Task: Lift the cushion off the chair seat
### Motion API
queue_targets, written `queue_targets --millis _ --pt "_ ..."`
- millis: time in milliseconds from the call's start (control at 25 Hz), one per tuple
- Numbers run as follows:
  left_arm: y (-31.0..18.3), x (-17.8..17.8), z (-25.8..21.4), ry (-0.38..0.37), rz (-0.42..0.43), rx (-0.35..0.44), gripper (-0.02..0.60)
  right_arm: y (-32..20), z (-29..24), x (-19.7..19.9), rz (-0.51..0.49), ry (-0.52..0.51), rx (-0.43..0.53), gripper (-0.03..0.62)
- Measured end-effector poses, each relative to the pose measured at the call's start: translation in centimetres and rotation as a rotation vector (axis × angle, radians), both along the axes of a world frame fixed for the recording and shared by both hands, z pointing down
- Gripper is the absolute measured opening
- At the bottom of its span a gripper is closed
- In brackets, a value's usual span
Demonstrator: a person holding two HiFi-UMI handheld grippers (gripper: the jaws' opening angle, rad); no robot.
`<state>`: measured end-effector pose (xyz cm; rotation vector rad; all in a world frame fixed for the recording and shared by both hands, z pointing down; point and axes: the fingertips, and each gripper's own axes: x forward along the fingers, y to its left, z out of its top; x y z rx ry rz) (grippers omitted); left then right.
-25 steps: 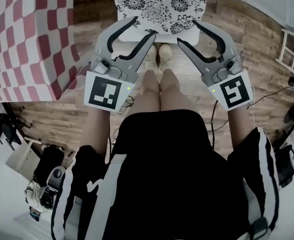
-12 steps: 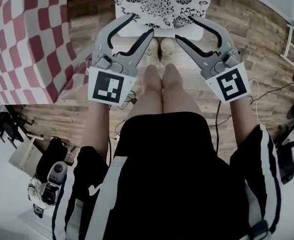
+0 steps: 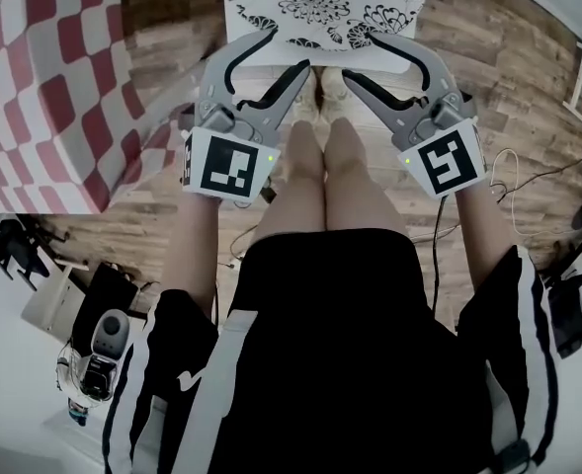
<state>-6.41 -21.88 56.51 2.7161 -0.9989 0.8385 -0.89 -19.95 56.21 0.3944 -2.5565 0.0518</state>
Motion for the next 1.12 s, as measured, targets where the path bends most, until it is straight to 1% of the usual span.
queue_targets --millis 200,520,840,1000,1120 --pt "0.9 0.3 2.4 -0.024 0.028 -0.018 0.22 0.5 2.0 -0.1 -0.014 0.035 -0.002 0.204" --pt "1.8 0.4 6.4 -0.089 0.066 -0.048 0.229 0.8 4.9 -0.1 -0.028 0.066 -0.006 0.207" --pt "2.1 0.5 9.6 -0.163 0.109 -0.061 0.23 1.4 8.4 0.0 -0.046 0.137 -0.024 0.209" --pt "2.6 0.3 12.0 -0.198 0.127 -0.094 0.229 1.9 10.5 0.1 -0.06 0.174 -0.031 0.209" --pt "2.8 0.2 13.4 -0.223 0.14 -0.112 0.229 2.0 12.1 0.2 -0.085 0.192 -0.01 0.209"
